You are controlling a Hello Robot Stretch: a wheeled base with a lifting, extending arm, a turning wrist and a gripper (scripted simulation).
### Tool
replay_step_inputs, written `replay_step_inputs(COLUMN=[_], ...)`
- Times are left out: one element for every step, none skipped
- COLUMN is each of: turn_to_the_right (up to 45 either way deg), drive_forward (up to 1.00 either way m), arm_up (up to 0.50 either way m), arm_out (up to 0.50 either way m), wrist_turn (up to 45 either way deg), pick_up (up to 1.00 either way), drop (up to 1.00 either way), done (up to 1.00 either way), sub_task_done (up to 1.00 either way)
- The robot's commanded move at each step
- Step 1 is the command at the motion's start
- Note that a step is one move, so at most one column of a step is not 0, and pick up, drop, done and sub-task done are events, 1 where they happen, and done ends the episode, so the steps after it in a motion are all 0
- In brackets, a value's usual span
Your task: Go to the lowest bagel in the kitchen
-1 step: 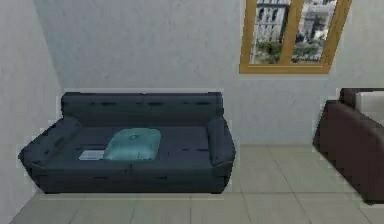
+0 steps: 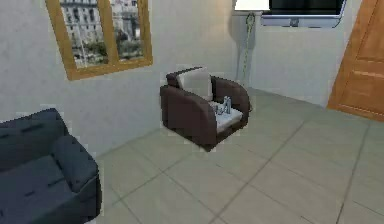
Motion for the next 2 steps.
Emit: replay_step_inputs(turn_to_the_right=[27.0,3.0], drive_forward=[0.0,0.0], arm_up=[0.0,0.0], arm_out=[0.0,0.0], wrist_turn=[0.0,0.0], pick_up=[0.0,0.0], drop=[0.0,0.0], done=[0.0,0.0], sub_task_done=[0.0,0.0])
